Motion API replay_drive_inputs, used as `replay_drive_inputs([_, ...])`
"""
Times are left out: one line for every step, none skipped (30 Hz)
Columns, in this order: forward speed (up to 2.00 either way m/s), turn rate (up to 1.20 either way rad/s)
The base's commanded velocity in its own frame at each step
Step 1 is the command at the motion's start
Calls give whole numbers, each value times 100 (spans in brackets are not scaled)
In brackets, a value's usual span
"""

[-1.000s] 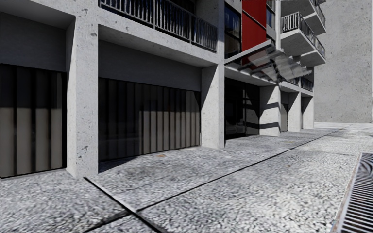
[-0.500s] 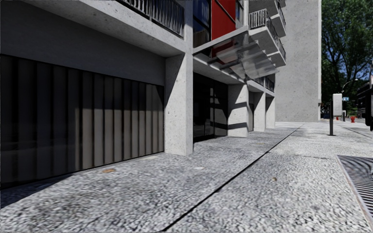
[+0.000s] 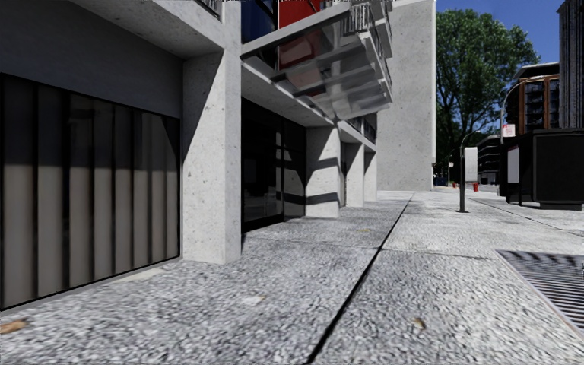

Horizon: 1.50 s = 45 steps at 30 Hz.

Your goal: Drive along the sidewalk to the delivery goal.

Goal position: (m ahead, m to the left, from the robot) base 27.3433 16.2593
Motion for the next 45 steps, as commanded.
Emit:
replay_drive_inputs([181,-48])
replay_drive_inputs([181,-48])
replay_drive_inputs([181,-48])
replay_drive_inputs([181,-48])
replay_drive_inputs([182,-48])
replay_drive_inputs([183,-48])
replay_drive_inputs([183,-48])
replay_drive_inputs([184,-48])
replay_drive_inputs([184,-48])
replay_drive_inputs([185,-48])
replay_drive_inputs([185,-48])
replay_drive_inputs([186,-48])
replay_drive_inputs([187,-48])
replay_drive_inputs([188,-48])
replay_drive_inputs([188,-48])
replay_drive_inputs([188,-48])
replay_drive_inputs([188,-48])
replay_drive_inputs([189,-48])
replay_drive_inputs([189,-48])
replay_drive_inputs([190,-48])
replay_drive_inputs([200,-40])
replay_drive_inputs([200,-28])
replay_drive_inputs([200,-21])
replay_drive_inputs([200,-21])
replay_drive_inputs([200,-19])
replay_drive_inputs([200,-18])
replay_drive_inputs([200,-18])
replay_drive_inputs([200,-18])
replay_drive_inputs([200,-18])
replay_drive_inputs([200,-18])
replay_drive_inputs([200,-18])
replay_drive_inputs([200,-18])
replay_drive_inputs([200,-18])
replay_drive_inputs([200,-18])
replay_drive_inputs([200,-17])
replay_drive_inputs([200,-17])
replay_drive_inputs([200,-17])
replay_drive_inputs([200,-17])
replay_drive_inputs([200,-22])
replay_drive_inputs([200,-29])
replay_drive_inputs([200,-34])
replay_drive_inputs([200,-34])
replay_drive_inputs([200,-36])
replay_drive_inputs([200,-36])
replay_drive_inputs([200,-36])
